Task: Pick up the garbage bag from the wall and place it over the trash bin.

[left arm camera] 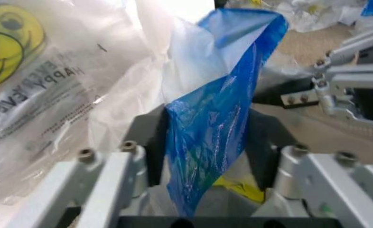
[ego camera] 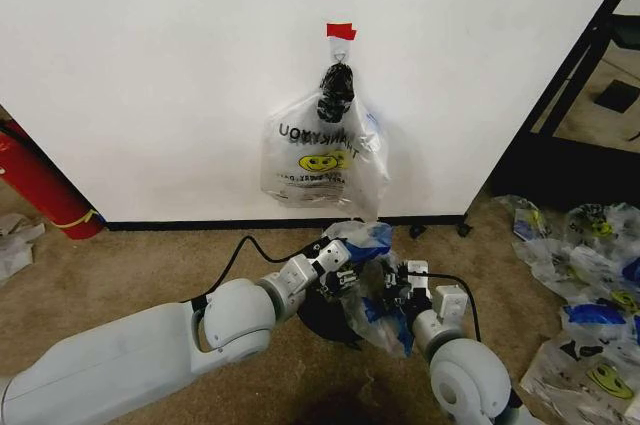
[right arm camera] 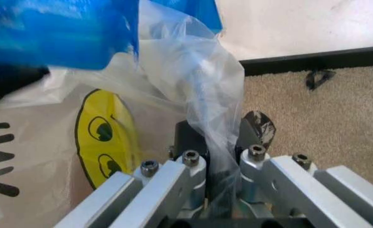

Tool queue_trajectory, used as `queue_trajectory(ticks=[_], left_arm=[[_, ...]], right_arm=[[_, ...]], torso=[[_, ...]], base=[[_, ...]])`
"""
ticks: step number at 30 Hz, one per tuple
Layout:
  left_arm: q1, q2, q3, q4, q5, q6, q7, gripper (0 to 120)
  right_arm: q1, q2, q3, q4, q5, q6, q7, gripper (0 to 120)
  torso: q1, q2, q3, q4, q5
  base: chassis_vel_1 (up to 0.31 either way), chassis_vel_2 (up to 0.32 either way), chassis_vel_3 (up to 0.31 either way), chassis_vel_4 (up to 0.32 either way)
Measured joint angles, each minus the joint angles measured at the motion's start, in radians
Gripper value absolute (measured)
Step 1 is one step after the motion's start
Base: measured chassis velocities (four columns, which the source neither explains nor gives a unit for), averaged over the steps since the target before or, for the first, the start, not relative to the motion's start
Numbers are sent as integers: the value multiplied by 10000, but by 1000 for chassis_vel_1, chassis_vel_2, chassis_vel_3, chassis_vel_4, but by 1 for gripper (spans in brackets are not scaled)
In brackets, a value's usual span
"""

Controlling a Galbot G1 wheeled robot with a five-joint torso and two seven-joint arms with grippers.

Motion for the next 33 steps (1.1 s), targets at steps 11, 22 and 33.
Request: queue_trajectory(ticks=[11, 22, 33], left_arm=[[172, -161, -558, -69, -1044, -315, -450, 0], [-282, -588, -1304, 323, -4357, 587, -1859, 0], [122, 73, -2114, 619, -5190, 1396, -2542, 0]], right_arm=[[-149, -23, -3, -85, -104, 2, -52, 1], [-608, -179, 37, 131, -562, 360, -609, 1], [-1361, -471, 393, 232, -1931, 1789, -1792, 1]], torso=[[0, 0, 0, -1, -1], [0, 0, 0, -3, 1], [0, 0, -1, -1, -2]], base=[[0, 0, 0, 0], [0, 0, 0, 0], [0, 0, 0, 0]])
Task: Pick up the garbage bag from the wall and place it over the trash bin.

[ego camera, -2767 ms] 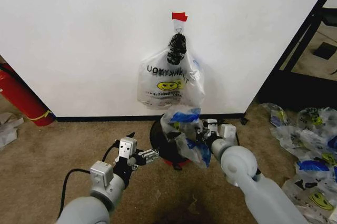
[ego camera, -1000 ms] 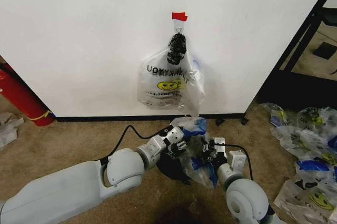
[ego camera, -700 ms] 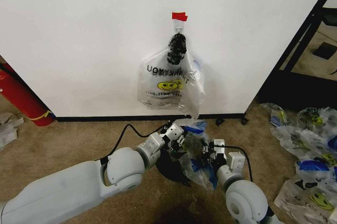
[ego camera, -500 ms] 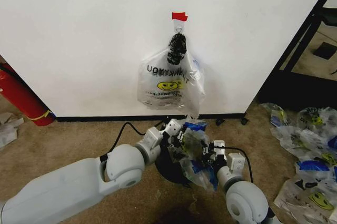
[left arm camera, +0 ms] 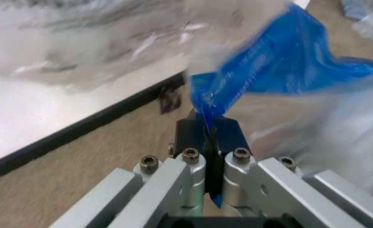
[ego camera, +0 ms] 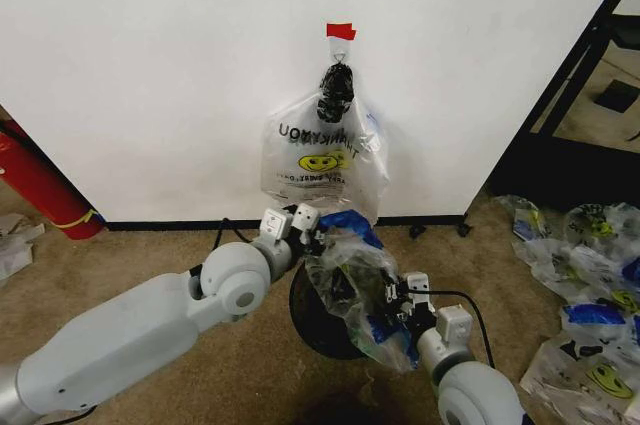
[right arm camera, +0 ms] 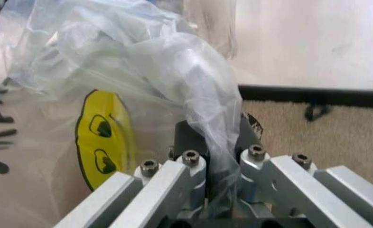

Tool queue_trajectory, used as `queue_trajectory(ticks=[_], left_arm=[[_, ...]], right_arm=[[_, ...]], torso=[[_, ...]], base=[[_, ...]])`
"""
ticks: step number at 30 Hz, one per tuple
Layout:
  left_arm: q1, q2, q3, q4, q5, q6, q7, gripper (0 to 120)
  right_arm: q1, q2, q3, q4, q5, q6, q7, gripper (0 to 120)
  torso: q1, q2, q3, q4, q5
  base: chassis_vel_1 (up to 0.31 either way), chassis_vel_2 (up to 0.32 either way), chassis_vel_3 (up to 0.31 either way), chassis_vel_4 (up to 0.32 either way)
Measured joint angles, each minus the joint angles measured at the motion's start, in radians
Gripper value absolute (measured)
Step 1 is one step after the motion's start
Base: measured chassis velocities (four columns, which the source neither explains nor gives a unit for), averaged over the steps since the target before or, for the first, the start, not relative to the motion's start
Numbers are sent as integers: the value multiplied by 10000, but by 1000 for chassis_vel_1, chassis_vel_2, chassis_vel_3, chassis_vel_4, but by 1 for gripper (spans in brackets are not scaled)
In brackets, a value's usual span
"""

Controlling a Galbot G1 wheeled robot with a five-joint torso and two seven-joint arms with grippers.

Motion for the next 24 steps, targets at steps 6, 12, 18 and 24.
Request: queue_trajectory(ticks=[6, 12, 18, 24], left_arm=[[1478, 940, -1540, -328, 109, 48, 508, 0], [3363, 1418, -3235, -709, 521, -104, 1003, 0], [4520, 1637, -4011, -1159, 855, -171, 1319, 0], [5138, 1774, -4317, -1593, 899, -174, 1536, 0]], right_arm=[[-233, -147, 339, -85, 233, 1075, -671, 1], [-471, -298, 441, 148, 651, 1693, -1490, 1], [-312, -193, 340, 324, 1702, 1971, -1827, 1], [-328, -93, 373, 422, 2627, 2138, -1927, 1]], torso=[[0, 0, 0, 6, 0], [0, 0, -1, -3, -1], [0, 0, -1, -2, 0], [0, 0, 0, 0, 0]], base=[[0, 0, 0, 0], [0, 0, 0, 0], [0, 0, 0, 0], [0, 0, 0, 0]])
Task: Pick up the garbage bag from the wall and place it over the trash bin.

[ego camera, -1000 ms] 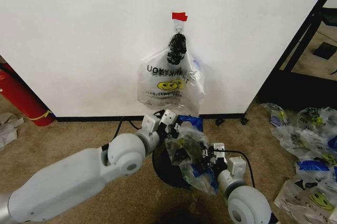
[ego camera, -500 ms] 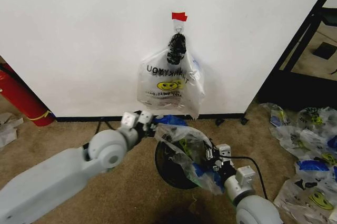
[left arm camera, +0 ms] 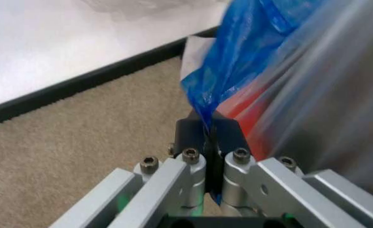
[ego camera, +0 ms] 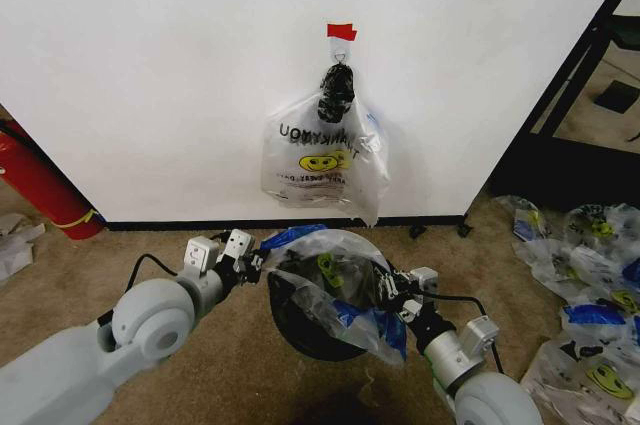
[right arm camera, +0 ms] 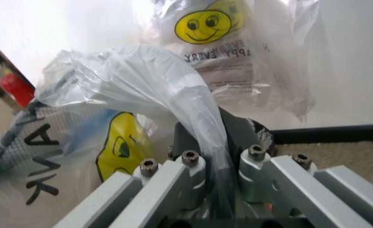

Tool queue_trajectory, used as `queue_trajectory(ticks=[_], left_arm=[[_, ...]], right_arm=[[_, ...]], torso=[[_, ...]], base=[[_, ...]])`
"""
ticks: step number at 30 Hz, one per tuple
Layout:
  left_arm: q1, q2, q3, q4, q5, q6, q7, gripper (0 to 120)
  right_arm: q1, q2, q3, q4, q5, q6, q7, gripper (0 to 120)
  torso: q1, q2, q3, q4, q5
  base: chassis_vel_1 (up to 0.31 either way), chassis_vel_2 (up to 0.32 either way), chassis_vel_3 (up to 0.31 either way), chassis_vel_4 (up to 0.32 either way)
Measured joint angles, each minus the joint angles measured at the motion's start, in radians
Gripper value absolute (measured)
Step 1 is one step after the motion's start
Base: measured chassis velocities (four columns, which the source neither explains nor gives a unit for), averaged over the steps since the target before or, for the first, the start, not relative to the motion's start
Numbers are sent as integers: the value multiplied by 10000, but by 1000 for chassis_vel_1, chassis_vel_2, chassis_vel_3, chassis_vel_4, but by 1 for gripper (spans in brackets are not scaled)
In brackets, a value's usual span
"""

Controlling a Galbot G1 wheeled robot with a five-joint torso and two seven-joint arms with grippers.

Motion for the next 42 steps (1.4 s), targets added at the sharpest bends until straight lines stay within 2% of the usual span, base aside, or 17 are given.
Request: queue_trajectory(ticks=[6, 10, 11, 13, 18, 20, 21, 26, 28, 29, 32, 37, 40, 42], left_arm=[[383, -54, -386, -102, -460, -58, 169, 0], [476, -146, -541, -169, -493, -52, 125, 1], [473, -176, -610, -205, -495, 2, 54, 8], [435, -191, -678, -256, -485, 24, -1, 11], [251, -96, -1004, -449, -312, 96, -101, 30], [334, 34, -1063, -545, -63, 100, -111, 39], [334, 34, -1063, -545, -63, 100, -111, 39], [469, 79, -1162, -717, 714, 62, -181, 58], [518, 81, -1325, -1015, 1515, -332, -274, 70], [518, 81, -1325, -1015, 1515, -332, -274, 70], [377, 147, -1368, -1570, 1785, -662, -267, 81], [-103, 306, -894, -2656, 1491, -867, 244, 98], [-309, 330, -491, -2783, 1275, -749, 446, 100], [-1541, -72, 1013, -2742, 755, -162, 444, 100]], right_arm=[[188, 156, 283, -46, 1181, -170, 373, 1], [186, 179, 312, -140, 1190, -203, 482, 1], [201, 192, 330, -188, 1161, -200, 542, 1], [206, 206, 327, -253, 1122, -204, 589, 1], [404, 307, 287, -534, 1050, -250, 813, 1], [453, 353, 337, -614, 1056, -276, 890, 1], [453, 353, 337, -614, 1056, -276, 890, 1], [459, 406, 546, -739, 1059, -293, 977, 1], [539, 407, 583, -924, 980, -304, 1035, 1], [539, 407, 583, -924, 980, -304, 1035, 1], [657, 401, 562, -1114, 754, -303, 1059, 1], [987, 410, 287, -1293, 427, -316, 1203, 1], [1078, 432, 93, -1321, 207, -319, 1211, 1], [1111, 535, -57, -1340, -143, -314, 1198, 1]], torso=[[0, 0, 0, -1, 0], [0, 0, 1, 0, 0], [0, 0, 0, 0, -2], [0, 0, 1, 0, -2], [0, 0, 1, -1, 3], [0, 0, 1, 1, 2], [0, 0, 1, 1, 2], [0, 0, 1, -2, -1], [0, 0, 1, 0, -1], [0, 0, 1, 0, -1], [0, 0, 1, 1, 2], [0, 0, 0, -2, 2], [0, 0, 1, 8, 5], [0, 0, 1, 6, -2]], base=[[0, 0, 0, 0], [0, 0, 0, 0], [0, 0, 0, 0], [0, 0, 0, 0], [0, 0, 0, 0], [0, 0, 0, 0], [0, 0, 0, 0], [0, 0, 0, 0], [0, 0, 0, 0], [0, 0, 0, 0], [0, 0, 0, 0], [0, 0, 0, 0], [0, 0, 0, 0], [0, 0, 0, 0]])
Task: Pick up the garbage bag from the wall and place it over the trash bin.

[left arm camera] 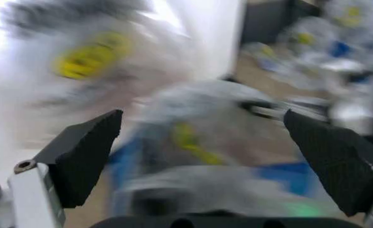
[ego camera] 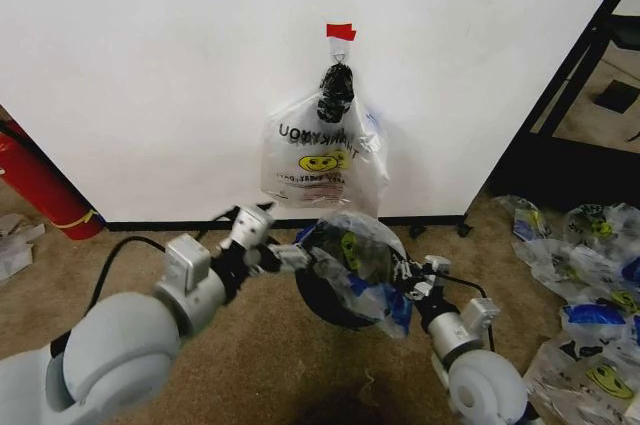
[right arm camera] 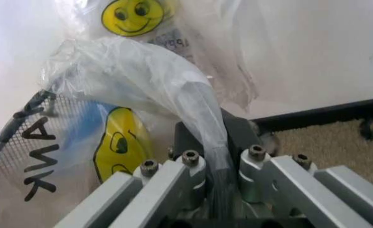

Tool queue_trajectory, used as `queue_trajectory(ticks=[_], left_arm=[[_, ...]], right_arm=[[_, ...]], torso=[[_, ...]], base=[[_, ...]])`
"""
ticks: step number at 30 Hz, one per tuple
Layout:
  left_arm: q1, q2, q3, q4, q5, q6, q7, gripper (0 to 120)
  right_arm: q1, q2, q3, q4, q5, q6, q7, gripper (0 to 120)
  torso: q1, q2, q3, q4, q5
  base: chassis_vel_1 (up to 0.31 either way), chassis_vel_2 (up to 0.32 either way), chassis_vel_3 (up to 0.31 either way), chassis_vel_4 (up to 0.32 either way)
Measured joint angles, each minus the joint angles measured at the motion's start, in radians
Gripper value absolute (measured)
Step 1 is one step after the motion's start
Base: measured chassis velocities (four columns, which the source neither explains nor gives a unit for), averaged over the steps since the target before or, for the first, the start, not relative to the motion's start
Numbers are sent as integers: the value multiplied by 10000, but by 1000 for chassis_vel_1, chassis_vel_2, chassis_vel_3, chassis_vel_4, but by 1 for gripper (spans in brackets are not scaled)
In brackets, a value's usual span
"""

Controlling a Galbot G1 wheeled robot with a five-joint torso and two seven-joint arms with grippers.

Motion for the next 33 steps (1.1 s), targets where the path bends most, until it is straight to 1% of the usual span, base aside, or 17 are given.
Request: queue_trajectory(ticks=[1, 2, 3, 5, 7, 11, 13, 15, 17, 18, 19, 22, 24, 30, 31, 32, 33], left_arm=[[-487, -186, 471, 116, -256, 155, -103, 100], [-1327, -484, 1256, 360, -899, 395, -353, 100], [-1327, -484, 1256, 360, -899, 395, -353, 100], [-2654, -1006, 2402, 808, -2240, 748, -867, 100], [-3507, -1304, 2982, 1121, -3064, 924, -1171, 98], [-4158, -1511, 3407, 1361, -3615, 1016, -1369, 94], [-5116, -1941, 4111, 1814, -4171, 1188, -1562, 92], [-5644, -2420, 4754, 2345, -4202, 1381, -1728, 89], [-5694, -2516, 4873, 2504, -4185, 1479, -1750, 86], [-5699, -2473, 4879, 2523, -4181, 1550, -1712, 81], [-5699, -2473, 4879, 2523, -4181, 1550, -1712, 81], [-5703, -2244, 4868, 2448, -4183, 1789, -1632, 72], [-5658, -2172, 4916, 2365, -4188, 1872, -1710, 70], [-5467, -2242, 4933, 2214, -4366, 1907, -1842, 63], [-5465, -2260, 4947, 2190, -4416, 1907, -1855, 57], [-5538, -2303, 5016, 2240, -4503, 1905, -1861, 43], [-5546, -2308, 5019, 2258, -4511, 1904, -1864, 40]], right_arm=[[0, 28, -3, -18, -73, 1, -5, 1], [-12, 49, 28, -31, -122, 9, -12, 1], [-12, 49, 28, -31, -122, 9, -12, 1], [-78, 49, 183, -35, -145, 24, -23, 1], [-128, 41, 284, -35, -154, 39, -28, 1], [-151, 28, 321, -35, -163, 43, -34, 1], [-147, 34, 322, -55, -165, 51, -41, 1], [-143, 103, 272, -57, -181, 52, -46, 1], [-142, 136, 263, -57, -187, 52, -46, 1], [-147, 140, 271, -58, -187, 52, -46, 1], [-147, 140, 271, -58, -187, 52, -46, 1], [-151, 113, 308, -79, -186, 52, -43, 1], [-117, 84, 296, -100, -180, 45, -31, 1], [10, 175, 266, -128, -202, -14, 94, 1], [32, 215, 272, -139, -216, -33, 119, 1], [-5, 250, 255, -144, -271, -49, 134, 1], [-25, 250, 255, -136, -278, -50, 135, 1]], torso=[[0, 0, -1, -3, 1], [0, 0, 0, -6, 6], [0, 0, 0, -6, 6], [1, -1, 1, -14, 1], [2, 0, 1, -17, 1], [1, 0, 1, -15, 9], [1, 0, 0, -4, 3], [1, 0, 1, -10, 4], [1, 0, 1, -9, 5], [1, 0, 1, -7, 4], [1, 0, 1, -7, 4], [1, 0, 0, -2, 3], [1, 0, 0, -6, 4], [1, 0, 0, -5, 2], [1, 0, 0, -6, 2], [0, 0, 0, -7, 3], [1, 0, 0, -7, 3]], base=[[0, 0, 0, 0], [0, 0, 0, 0], [0, 0, 0, 0], [0, 0, 0, 0], [0, 0, 0, 0], [0, 0, 0, 0], [0, 0, 0, 0], [0, 0, 0, 0], [0, 0, 0, 0], [0, 0, 0, 0], [0, 0, 0, 0], [0, 0, 0, 0], [0, 0, 0, 0], [0, 0, 0, 0], [0, 0, 0, 0], [0, 0, 0, 0], [0, 0, 0, 0]])
